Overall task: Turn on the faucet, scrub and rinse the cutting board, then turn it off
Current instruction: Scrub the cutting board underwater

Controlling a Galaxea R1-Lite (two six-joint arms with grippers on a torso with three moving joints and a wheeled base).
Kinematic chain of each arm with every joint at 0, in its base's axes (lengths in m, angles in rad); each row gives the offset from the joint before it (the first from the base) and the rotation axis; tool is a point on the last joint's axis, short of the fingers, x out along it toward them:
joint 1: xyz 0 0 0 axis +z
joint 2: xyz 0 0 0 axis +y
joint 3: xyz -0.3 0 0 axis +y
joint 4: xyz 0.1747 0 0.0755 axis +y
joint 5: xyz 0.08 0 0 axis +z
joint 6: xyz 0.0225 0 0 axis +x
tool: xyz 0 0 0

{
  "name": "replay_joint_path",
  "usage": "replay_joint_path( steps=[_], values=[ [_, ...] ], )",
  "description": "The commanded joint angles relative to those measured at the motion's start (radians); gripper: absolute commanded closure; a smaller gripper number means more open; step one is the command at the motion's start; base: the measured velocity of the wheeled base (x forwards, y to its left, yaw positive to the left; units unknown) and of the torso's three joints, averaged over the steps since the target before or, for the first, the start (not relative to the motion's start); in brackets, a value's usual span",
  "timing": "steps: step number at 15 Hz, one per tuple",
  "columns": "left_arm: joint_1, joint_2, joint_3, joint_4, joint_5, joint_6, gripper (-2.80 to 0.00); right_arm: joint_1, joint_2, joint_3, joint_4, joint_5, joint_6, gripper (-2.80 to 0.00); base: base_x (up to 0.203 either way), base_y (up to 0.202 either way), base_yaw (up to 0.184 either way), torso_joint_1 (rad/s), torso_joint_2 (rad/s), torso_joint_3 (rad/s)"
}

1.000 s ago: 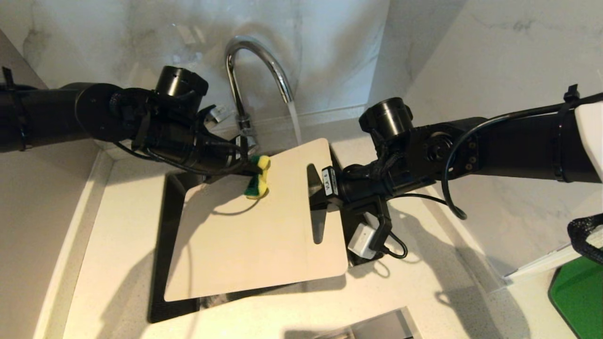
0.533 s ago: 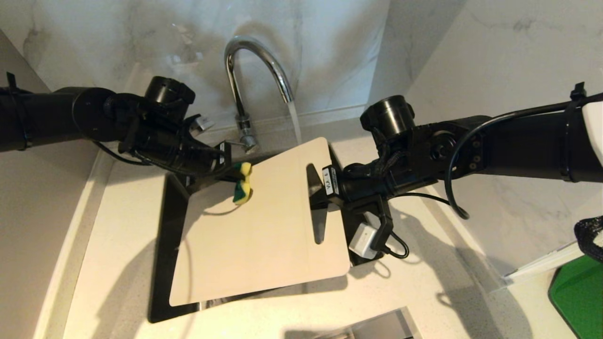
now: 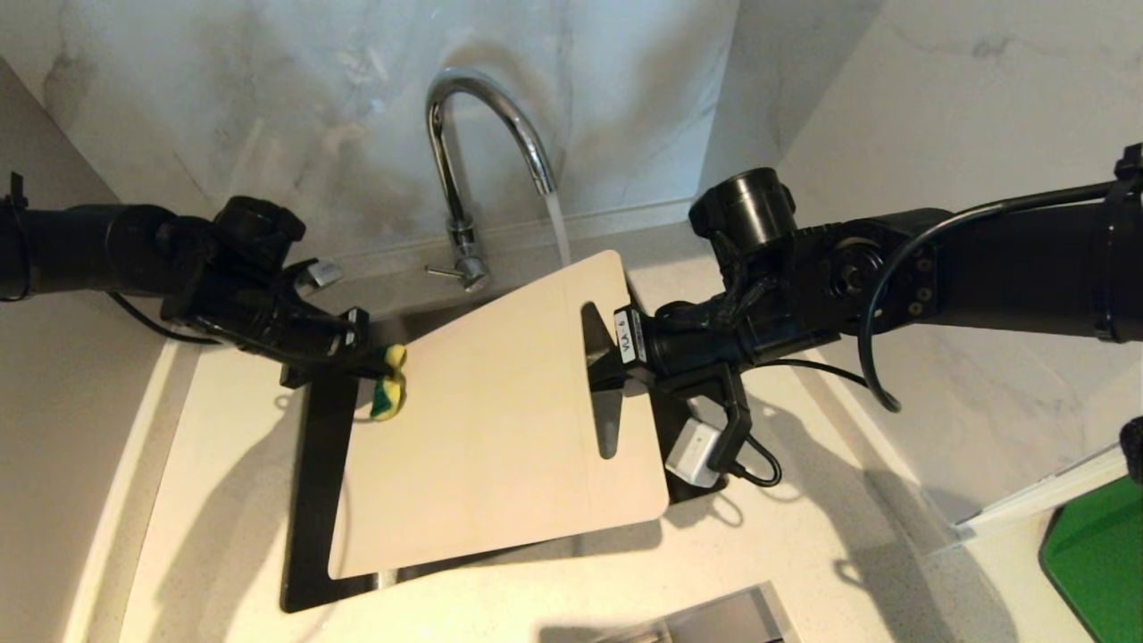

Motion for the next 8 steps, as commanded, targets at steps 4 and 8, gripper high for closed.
replay_joint_path(
  steps=[4, 8],
  values=[
    [0.118, 0.005, 0.074, -0.007, -0.046, 0.037, 0.0, 0.0, -0.002, -0.003, 0.001, 0.004, -0.015, 0.0, 0.0, 0.0, 0.0, 0.0, 0.0, 0.0],
    [0.161, -0.002, 0.08, -0.013, -0.065, 0.044, 0.0, 0.0, -0.007, -0.001, 0.001, 0.004, -0.015, 0.0, 0.0, 0.0, 0.0, 0.0, 0.0, 0.0]
  ],
)
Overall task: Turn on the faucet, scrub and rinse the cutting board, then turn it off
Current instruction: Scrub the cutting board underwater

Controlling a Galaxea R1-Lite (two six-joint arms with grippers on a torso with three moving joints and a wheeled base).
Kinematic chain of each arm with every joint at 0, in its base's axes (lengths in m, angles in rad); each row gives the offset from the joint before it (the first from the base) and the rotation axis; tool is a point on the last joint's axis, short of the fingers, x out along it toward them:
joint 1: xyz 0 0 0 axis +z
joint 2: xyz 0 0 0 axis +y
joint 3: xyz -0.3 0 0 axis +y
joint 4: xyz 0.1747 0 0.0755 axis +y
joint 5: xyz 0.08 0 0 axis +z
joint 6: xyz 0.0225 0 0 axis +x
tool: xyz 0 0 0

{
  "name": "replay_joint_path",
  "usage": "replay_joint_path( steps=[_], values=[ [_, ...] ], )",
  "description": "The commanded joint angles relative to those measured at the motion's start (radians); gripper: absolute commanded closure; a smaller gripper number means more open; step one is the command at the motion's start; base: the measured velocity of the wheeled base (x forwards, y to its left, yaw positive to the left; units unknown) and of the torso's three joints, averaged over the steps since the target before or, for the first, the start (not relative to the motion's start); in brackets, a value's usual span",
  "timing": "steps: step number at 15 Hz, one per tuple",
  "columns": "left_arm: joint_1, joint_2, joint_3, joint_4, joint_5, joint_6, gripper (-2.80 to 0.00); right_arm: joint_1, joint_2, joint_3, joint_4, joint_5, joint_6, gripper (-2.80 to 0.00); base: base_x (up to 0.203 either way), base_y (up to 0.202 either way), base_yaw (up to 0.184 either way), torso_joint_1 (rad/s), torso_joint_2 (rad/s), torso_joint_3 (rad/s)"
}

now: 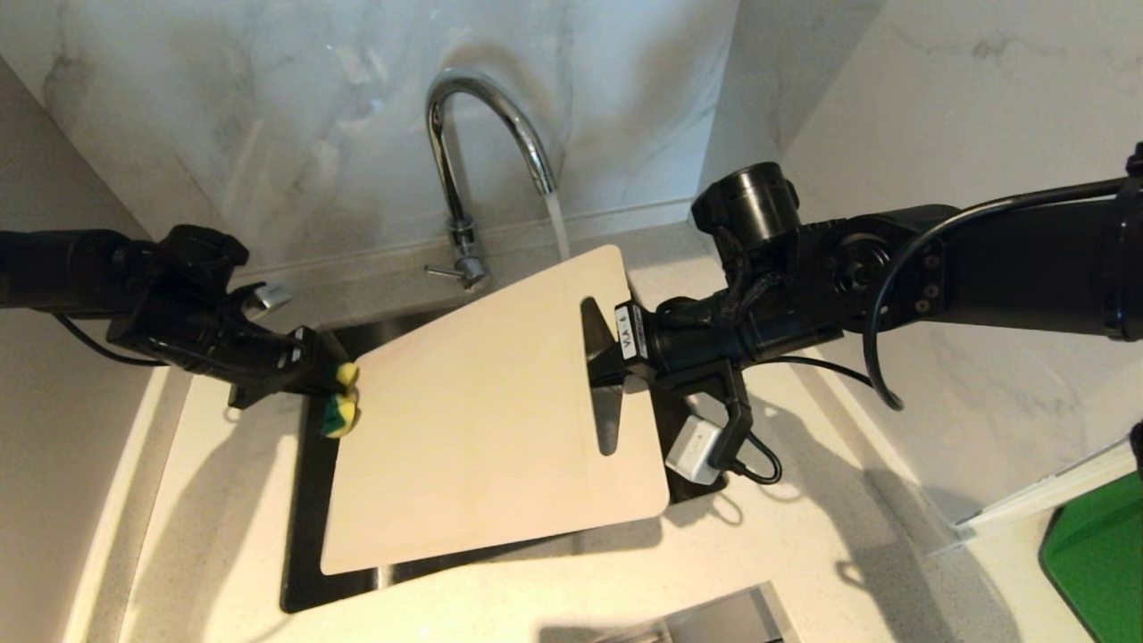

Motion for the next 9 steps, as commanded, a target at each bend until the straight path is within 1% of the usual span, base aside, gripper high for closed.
replay_joint_path(
  steps=[1, 3, 5, 7, 9],
  values=[
    [0.008, -0.016, 0.0, 0.003, -0.008, -0.003, 0.0, 0.0, -0.001, 0.001, 0.003, 0.003, -0.016, 0.0, 0.0, 0.0, 0.0, 0.0, 0.0, 0.0],
    [-0.004, -0.067, -0.003, 0.007, -0.037, -0.009, 0.0, 0.0, -0.002, 0.002, 0.003, 0.003, -0.016, 0.0, 0.0, 0.0, 0.0, 0.0, 0.0, 0.0],
    [-0.053, -0.136, -0.002, 0.01, -0.049, -0.033, 0.0, 0.0, -0.003, 0.002, 0.003, 0.003, -0.016, 0.0, 0.0, 0.0, 0.0, 0.0, 0.0, 0.0],
    [-0.144, -0.202, -0.004, 0.012, -0.048, -0.083, 0.0, 0.0, -0.003, 0.001, 0.003, 0.003, -0.016, 0.0, 0.0, 0.0, 0.0, 0.0, 0.0, 0.0],
    [-0.272, -0.247, -0.002, 0.035, -0.032, -0.114, 0.0, 0.0, -0.001, 0.0, 0.003, 0.003, -0.016, 0.0, 0.0, 0.0, 0.0, 0.0, 0.0, 0.0]
  ],
)
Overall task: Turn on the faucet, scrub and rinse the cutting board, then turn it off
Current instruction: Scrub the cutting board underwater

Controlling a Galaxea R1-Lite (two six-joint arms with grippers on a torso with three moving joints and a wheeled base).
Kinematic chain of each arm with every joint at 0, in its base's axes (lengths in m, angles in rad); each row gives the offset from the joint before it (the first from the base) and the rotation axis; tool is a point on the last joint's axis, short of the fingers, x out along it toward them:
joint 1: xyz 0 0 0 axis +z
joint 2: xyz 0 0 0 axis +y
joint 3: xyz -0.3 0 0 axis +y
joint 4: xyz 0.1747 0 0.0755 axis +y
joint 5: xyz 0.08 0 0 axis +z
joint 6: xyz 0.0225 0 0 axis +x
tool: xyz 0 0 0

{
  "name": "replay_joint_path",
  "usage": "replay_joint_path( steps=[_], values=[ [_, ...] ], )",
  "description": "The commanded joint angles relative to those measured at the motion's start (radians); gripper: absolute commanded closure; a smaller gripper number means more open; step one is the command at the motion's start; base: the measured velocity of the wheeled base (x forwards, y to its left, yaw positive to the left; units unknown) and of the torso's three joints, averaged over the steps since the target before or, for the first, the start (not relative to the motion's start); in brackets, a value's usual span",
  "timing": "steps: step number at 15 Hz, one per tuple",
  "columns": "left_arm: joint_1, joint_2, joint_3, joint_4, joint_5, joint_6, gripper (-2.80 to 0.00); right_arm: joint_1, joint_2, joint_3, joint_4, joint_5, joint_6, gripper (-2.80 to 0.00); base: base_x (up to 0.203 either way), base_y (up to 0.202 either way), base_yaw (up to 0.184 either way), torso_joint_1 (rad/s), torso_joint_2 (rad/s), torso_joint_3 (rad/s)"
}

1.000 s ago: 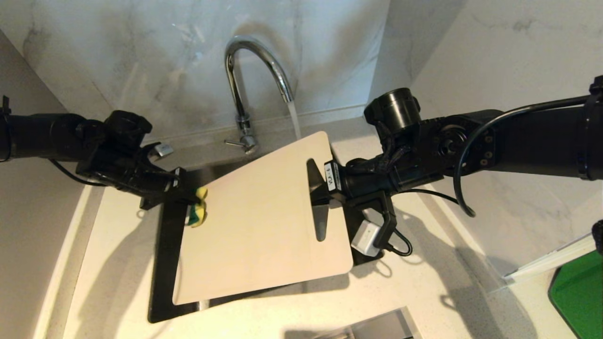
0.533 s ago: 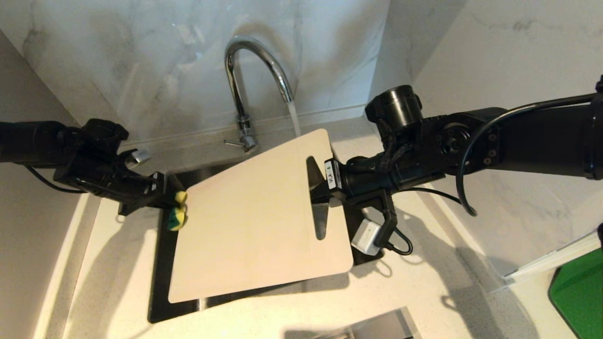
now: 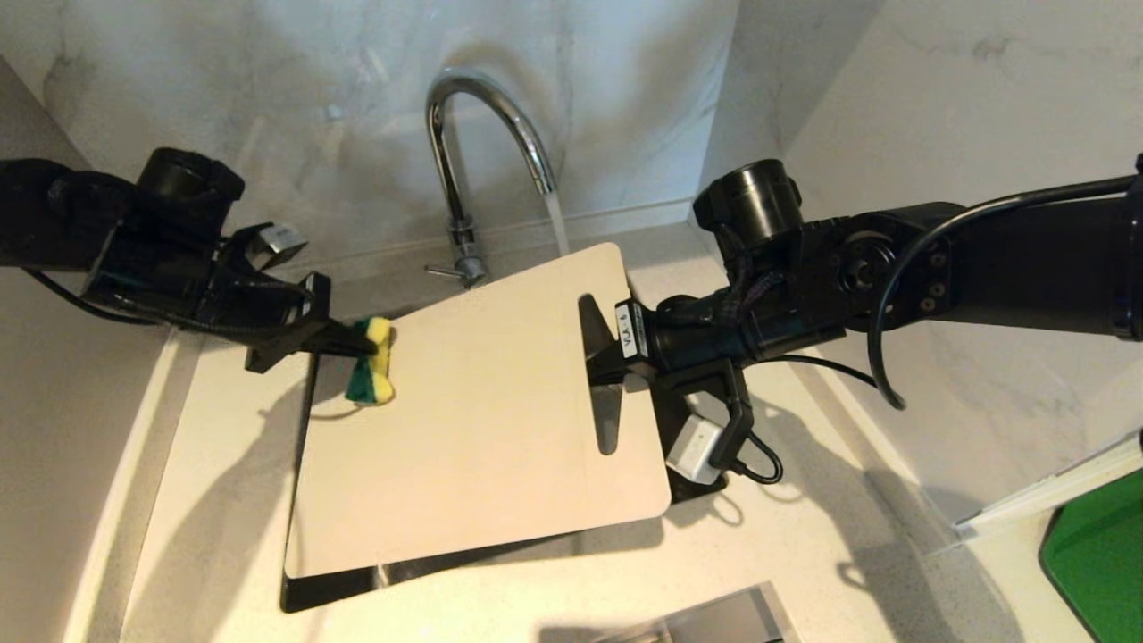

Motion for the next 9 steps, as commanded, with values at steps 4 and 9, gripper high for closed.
replay_joint_path(
  steps=[4, 9],
  values=[
    [-0.339, -0.099, 0.001, 0.042, 0.056, -0.124, 0.0, 0.0, 0.002, -0.006, 0.003, 0.003, -0.015, 0.0, 0.0, 0.0, 0.0, 0.0, 0.0, 0.0],
    [-0.434, -0.051, 0.098, 0.001, 0.199, -0.152, 0.0, -0.001, 0.0, -0.006, 0.003, 0.003, -0.015, 0.0, 0.0, 0.0, 0.0, 0.0, 0.0, 0.0]
  ],
)
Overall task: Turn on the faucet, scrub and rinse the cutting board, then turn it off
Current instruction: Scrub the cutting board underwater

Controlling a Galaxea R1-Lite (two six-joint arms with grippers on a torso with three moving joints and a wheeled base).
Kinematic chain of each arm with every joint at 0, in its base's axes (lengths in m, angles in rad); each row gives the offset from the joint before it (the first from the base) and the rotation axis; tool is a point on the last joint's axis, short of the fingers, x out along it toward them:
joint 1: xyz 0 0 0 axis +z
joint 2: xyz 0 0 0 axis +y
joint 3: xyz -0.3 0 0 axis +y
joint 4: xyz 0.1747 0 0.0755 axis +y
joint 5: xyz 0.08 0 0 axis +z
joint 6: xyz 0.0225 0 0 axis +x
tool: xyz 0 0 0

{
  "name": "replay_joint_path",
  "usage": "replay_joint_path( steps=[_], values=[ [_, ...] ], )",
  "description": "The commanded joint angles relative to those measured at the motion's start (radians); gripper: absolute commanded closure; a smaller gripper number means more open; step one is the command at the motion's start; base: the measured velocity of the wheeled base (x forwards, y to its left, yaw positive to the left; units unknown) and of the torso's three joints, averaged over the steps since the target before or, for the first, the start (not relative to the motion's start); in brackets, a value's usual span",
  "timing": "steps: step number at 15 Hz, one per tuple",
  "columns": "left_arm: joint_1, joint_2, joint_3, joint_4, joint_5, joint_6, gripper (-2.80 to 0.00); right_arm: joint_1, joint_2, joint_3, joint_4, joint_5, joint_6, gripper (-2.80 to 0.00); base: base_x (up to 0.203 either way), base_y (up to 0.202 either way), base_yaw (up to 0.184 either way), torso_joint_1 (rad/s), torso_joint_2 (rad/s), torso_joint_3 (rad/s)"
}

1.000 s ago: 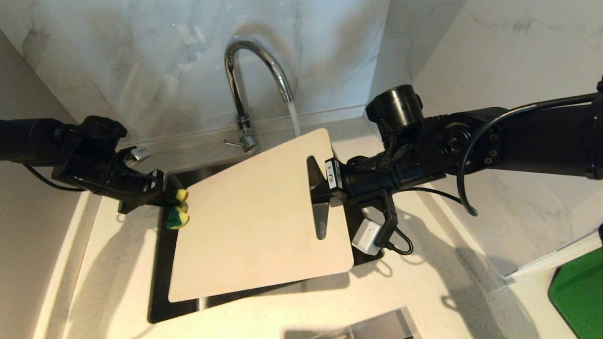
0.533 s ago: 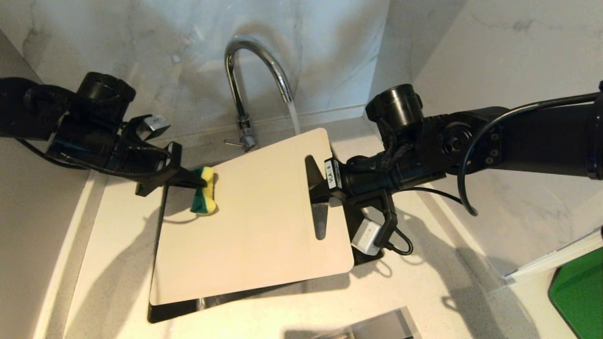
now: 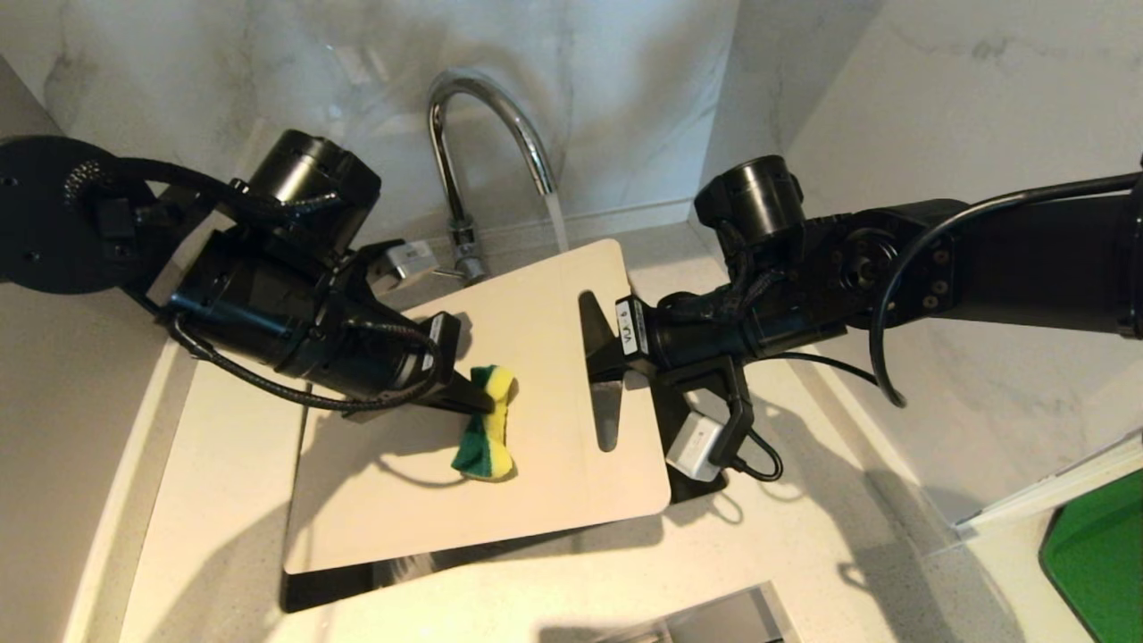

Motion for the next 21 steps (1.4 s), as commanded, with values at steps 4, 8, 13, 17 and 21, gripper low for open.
replay_joint_path(
  steps=[4, 8, 13, 17, 21],
  values=[
    [0.042, 0.016, 0.165, -0.148, 0.036, 0.001, 0.0, 0.0, 0.004, 0.007, -0.009, 0.003, -0.015, 0.0, 0.0, 0.0, 0.0, 0.0, 0.0, 0.0],
    [0.131, -0.007, 0.27, -0.185, 0.038, 0.004, 0.0, 0.0, 0.003, 0.006, -0.02, 0.002, -0.015, 0.0, 0.0, 0.0, 0.0, 0.0, 0.0, 0.0],
    [0.243, -0.017, 0.454, -0.358, 0.032, 0.04, 0.0, 0.0, 0.003, 0.007, -0.021, 0.002, -0.015, 0.0, 0.0, 0.0, 0.0, 0.0, 0.0, 0.0],
    [0.335, -0.006, 0.533, -0.436, 0.028, 0.065, 0.0, -0.001, 0.003, 0.007, -0.021, 0.002, -0.015, 0.0, 0.0, 0.0, 0.0, 0.0, 0.0, 0.0],
    [0.442, 0.001, 0.575, -0.464, -0.027, 0.102, 0.0, -0.001, -0.003, 0.006, -0.021, 0.002, -0.015, 0.0, 0.0, 0.0, 0.0, 0.0, 0.0, 0.0]
  ],
)
